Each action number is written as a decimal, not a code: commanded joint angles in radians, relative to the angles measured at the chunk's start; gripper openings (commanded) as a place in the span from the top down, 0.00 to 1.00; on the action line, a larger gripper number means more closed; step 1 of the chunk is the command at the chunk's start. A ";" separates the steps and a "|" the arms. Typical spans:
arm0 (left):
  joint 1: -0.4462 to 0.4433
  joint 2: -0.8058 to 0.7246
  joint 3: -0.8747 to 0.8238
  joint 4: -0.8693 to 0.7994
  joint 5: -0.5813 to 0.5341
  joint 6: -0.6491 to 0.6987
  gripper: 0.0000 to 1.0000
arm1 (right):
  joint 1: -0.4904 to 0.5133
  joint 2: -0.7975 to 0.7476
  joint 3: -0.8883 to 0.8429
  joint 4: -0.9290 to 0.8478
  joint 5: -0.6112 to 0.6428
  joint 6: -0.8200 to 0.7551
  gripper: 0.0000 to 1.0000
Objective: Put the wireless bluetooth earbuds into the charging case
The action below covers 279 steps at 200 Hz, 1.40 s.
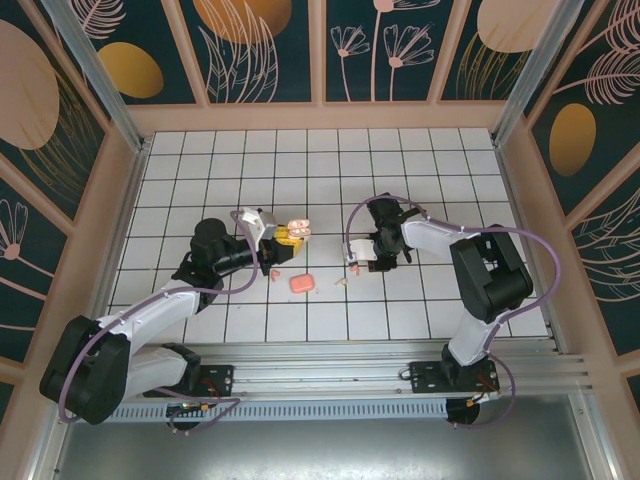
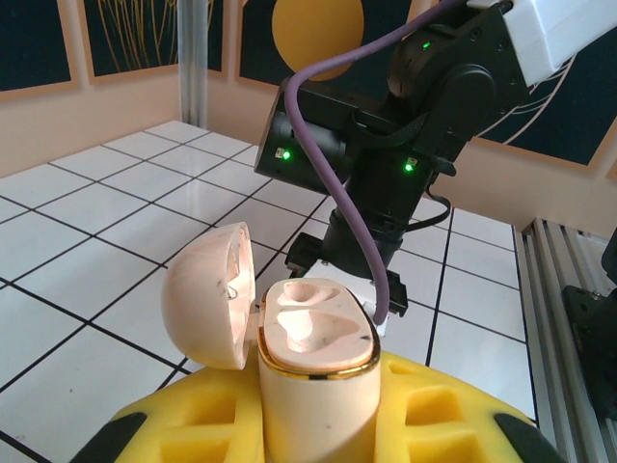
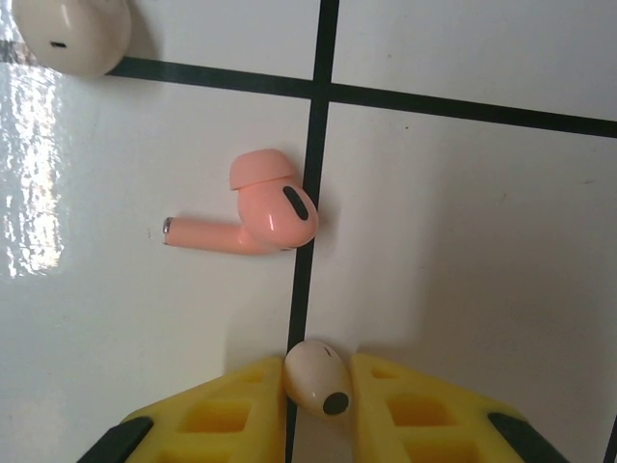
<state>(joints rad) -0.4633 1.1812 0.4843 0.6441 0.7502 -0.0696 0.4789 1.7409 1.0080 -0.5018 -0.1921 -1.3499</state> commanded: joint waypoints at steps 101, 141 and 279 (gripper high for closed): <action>-0.002 -0.009 -0.041 0.257 -0.053 -0.043 0.87 | -0.013 -0.405 -0.073 0.236 -0.367 0.521 0.80; -0.028 0.021 -0.017 0.297 -0.077 0.004 0.86 | -0.009 -0.510 -0.121 0.508 -0.541 0.820 0.80; -0.091 0.063 -0.037 0.493 -0.155 0.164 0.87 | 0.114 -0.553 -0.234 1.268 -0.576 1.448 0.79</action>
<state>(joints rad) -0.5415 1.2404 0.4503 1.0458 0.6144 0.0395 0.5659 1.1919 0.8032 0.5777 -0.7864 -0.0174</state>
